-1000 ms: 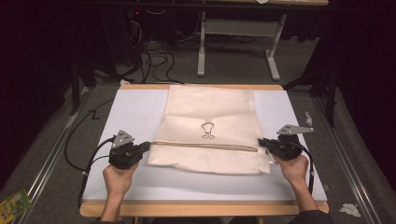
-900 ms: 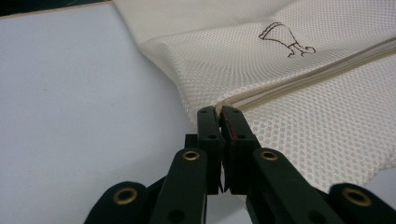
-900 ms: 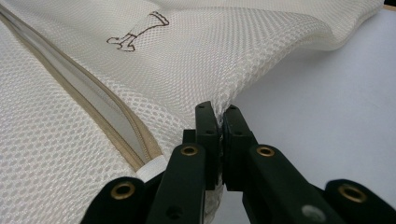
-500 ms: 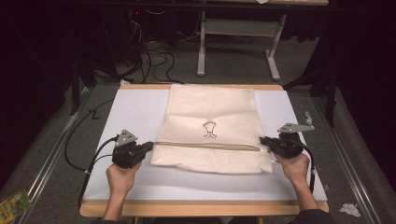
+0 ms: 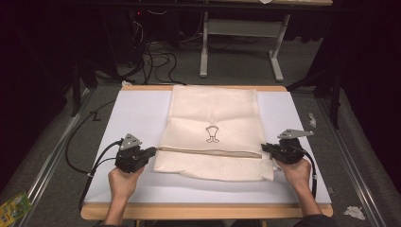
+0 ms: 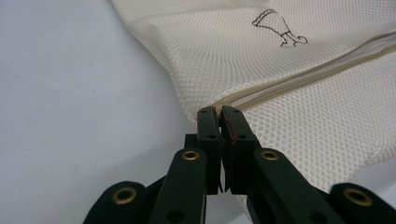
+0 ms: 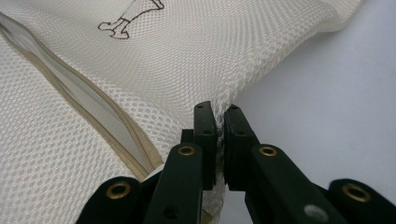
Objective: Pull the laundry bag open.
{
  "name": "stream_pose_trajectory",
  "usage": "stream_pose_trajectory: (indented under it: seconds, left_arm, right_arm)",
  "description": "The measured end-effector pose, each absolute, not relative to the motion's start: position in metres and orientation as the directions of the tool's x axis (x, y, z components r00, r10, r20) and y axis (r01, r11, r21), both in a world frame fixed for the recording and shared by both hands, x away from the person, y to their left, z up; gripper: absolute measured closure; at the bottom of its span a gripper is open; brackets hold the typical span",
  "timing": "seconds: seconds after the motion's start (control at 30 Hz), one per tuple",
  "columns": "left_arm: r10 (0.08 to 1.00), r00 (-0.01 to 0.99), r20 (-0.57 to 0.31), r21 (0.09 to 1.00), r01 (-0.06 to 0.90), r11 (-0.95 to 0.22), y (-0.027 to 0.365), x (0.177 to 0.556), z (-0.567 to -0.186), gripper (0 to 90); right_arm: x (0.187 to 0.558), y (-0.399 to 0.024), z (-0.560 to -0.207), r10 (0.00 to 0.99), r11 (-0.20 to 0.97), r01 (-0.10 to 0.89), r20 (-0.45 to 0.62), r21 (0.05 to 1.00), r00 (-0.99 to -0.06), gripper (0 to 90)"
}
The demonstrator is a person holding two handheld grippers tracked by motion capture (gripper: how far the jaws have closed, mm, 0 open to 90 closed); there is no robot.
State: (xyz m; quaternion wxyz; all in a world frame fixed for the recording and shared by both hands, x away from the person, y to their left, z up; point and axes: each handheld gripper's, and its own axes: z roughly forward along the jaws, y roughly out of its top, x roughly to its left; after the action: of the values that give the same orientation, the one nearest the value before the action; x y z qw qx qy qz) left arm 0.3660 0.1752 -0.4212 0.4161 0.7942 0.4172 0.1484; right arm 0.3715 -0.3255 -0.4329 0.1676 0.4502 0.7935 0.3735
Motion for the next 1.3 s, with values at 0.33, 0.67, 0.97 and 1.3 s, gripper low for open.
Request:
stream_pose_trajectory:
  seconds: [0.33,0.67,0.97,1.3]
  left_arm:
    - [0.779,0.614,-0.125,0.765,0.559,-0.318,0.174,0.365,-0.427,86.7]
    - [0.777,0.616,-0.130,0.735,0.586,-0.341,0.171,0.362,-0.434,86.6]
    - [0.770,0.628,-0.112,0.701,0.599,-0.387,0.166,0.362,-0.442,86.3]
    - [0.766,0.631,-0.119,0.719,0.587,-0.372,0.163,0.362,-0.444,82.4]
  right_arm:
    - [0.372,-0.326,-0.442,0.844,0.308,0.617,0.091,0.724,-0.528,85.1]
    - [0.374,-0.326,-0.449,0.847,0.318,0.636,0.090,0.703,-0.524,84.7]
    - [0.377,-0.325,-0.456,0.847,0.336,0.646,0.080,0.685,-0.526,81.6]
    - [0.374,-0.326,-0.452,0.871,0.309,0.639,0.061,0.705,-0.488,66.9]
